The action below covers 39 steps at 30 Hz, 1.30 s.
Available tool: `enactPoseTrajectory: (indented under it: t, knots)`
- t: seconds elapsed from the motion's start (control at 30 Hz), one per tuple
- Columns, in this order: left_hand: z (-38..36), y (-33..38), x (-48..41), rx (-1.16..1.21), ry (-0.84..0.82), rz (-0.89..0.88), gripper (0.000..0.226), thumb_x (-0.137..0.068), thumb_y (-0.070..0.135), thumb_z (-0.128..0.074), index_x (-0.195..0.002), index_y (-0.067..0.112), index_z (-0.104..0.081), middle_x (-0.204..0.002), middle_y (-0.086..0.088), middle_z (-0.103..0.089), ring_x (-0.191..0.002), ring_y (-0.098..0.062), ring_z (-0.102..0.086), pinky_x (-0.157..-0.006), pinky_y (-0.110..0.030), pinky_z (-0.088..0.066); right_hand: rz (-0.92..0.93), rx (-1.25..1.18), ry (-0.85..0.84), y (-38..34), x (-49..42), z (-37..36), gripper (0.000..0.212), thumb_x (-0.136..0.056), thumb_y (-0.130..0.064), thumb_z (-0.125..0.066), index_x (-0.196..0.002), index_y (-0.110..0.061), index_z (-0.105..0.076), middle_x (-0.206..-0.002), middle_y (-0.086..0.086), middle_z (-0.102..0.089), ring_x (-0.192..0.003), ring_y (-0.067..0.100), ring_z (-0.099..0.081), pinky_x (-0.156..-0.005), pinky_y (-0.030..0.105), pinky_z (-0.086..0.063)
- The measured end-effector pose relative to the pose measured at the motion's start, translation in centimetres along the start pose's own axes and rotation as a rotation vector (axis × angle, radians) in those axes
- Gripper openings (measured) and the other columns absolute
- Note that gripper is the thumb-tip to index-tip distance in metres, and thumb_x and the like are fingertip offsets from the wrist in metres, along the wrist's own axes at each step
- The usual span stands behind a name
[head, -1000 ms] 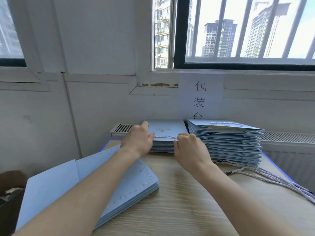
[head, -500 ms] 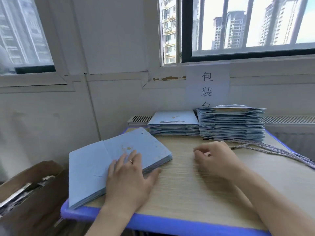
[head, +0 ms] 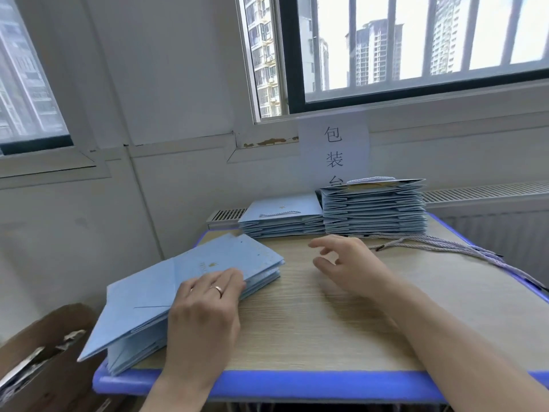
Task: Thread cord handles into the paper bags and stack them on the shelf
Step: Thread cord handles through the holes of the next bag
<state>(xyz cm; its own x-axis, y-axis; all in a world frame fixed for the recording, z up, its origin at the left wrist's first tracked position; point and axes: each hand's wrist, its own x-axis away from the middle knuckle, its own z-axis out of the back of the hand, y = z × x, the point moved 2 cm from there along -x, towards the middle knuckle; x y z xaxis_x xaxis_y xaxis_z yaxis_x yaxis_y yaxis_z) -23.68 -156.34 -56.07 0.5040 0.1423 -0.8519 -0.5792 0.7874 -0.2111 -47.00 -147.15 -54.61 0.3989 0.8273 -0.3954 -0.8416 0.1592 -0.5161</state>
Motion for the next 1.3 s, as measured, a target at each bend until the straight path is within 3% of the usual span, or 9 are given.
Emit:
enactPoseTrajectory:
  t: [0.13, 0.27, 0.43, 0.6, 0.7, 0.83, 0.93, 1.1, 1.3]
  knots:
    - [1.6, 0.4, -0.4, 0.017, 0.211, -0.302, 0.027, -0.093, -0.004, -0.050, -0.104, 0.007, -0.072, -0.108, -0.002, -0.075, -0.093, -0.019, -0.066, -0.082, -0.037, -0.040, 0.171, -0.001, -0.103, -0.2, 0.3, -0.3, 0.080, -0.091, -0.038, -0.070, -0.151, -0.053, -0.020, -0.146, -0.028, -0.036, -0.131, -0.004, -0.034, -0.110, 0.026, -0.033]
    - [5.1, 0.5, -3.6, 0.117, 0.377, -0.448, 0.021, -0.095, 0.009, -0.063, -0.113, 0.018, -0.062, -0.122, 0.008, -0.069, -0.104, -0.010, -0.062, -0.094, -0.034, -0.034, 0.409, 0.014, -0.010, -0.8, 0.6, -0.2, 0.066, -0.091, -0.023, -0.072, -0.147, -0.042, -0.041, -0.148, -0.018, -0.045, -0.137, 0.004, -0.037, -0.113, 0.034, -0.036]
    - [7.7, 0.8, -8.6, 0.192, 0.530, -0.274, 0.024, -0.096, 0.024, -0.068, -0.117, 0.033, -0.062, -0.134, 0.014, -0.057, -0.127, -0.009, -0.047, -0.102, -0.033, -0.028, 0.576, -0.091, 0.316, -2.7, 2.4, 2.2, 0.033, -0.104, -0.041, -0.046, -0.115, -0.020, -0.068, -0.100, -0.023, -0.061, -0.089, -0.009, -0.053, -0.077, 0.013, -0.045]
    - [5.9, 4.6, -8.9, 0.788, 0.387, 0.250, 0.069, -0.091, 0.040, -0.054, -0.153, 0.027, -0.026, -0.166, 0.004, -0.011, -0.150, -0.011, -0.017, -0.115, -0.021, -0.024, 0.577, 0.005, 0.640, -4.2, 6.4, 3.2, 0.020, -0.106, -0.030, -0.036, -0.088, -0.024, -0.042, -0.079, -0.022, -0.020, -0.061, -0.001, -0.021, -0.056, 0.015, -0.020]
    - [2.6, 7.9, -6.7, 1.048, 0.150, 0.317, 0.082, -0.082, 0.047, -0.053, -0.155, 0.041, -0.016, -0.163, 0.021, -0.012, -0.146, 0.002, -0.024, -0.108, -0.032, -0.036, 0.507, -0.018, 0.637, -4.4, 7.9, 2.6, 0.020, -0.106, -0.034, -0.036, -0.096, -0.023, -0.051, -0.077, -0.018, -0.028, -0.057, 0.000, -0.029, -0.053, 0.016, -0.024]
    - [-1.2, 8.3, -5.3, 1.151, -0.185, 0.409, 0.043, -0.098, 0.050, -0.050, -0.138, 0.041, -0.036, -0.156, 0.003, -0.039, -0.141, -0.019, -0.041, -0.083, -0.015, -0.047, 0.517, 0.046, 0.425, -4.1, 8.2, 1.4, 0.035, -0.099, -0.030, -0.051, -0.128, -0.014, -0.063, -0.101, -0.015, -0.055, -0.075, 0.000, -0.055, -0.065, 0.008, -0.041]
    - [-0.3, 8.8, -3.4, 1.193, -0.068, 0.299, 0.071, -0.084, 0.066, -0.050, -0.149, 0.039, -0.037, -0.119, 0.030, -0.062, -0.104, 0.009, -0.061, -0.078, -0.003, -0.046, 0.546, -0.087, 0.227, -3.9, 8.2, 1.4, 0.062, -0.098, -0.041, -0.051, -0.154, -0.022, -0.035, -0.138, -0.017, -0.051, -0.100, 0.008, -0.061, -0.070, 0.026, -0.055]
    - [1.3, 8.5, -3.3, 1.197, -0.032, 0.265, 0.082, -0.092, 0.072, -0.037, -0.147, 0.012, -0.045, -0.109, 0.000, -0.072, -0.083, -0.007, -0.070, -0.064, -0.010, -0.048, 0.566, -0.256, 0.205, -4.0, 8.3, 0.9, 0.070, -0.099, -0.044, -0.051, -0.158, -0.016, -0.024, -0.147, 0.000, -0.044, -0.118, 0.015, -0.056, -0.073, 0.032, -0.058]
    - [2.2, 9.1, -3.2, 1.080, 0.129, 0.351, 0.026, -0.091, 0.057, -0.040, -0.115, 0.052, -0.049, -0.101, 0.003, -0.071, -0.074, -0.005, -0.068, -0.057, -0.011, -0.047, 0.490, -0.298, 0.185, -3.7, 8.1, 0.8, 0.056, -0.095, -0.018, -0.047, -0.150, -0.011, -0.040, -0.141, 0.000, -0.053, -0.118, 0.014, -0.058, -0.074, 0.026, -0.059]
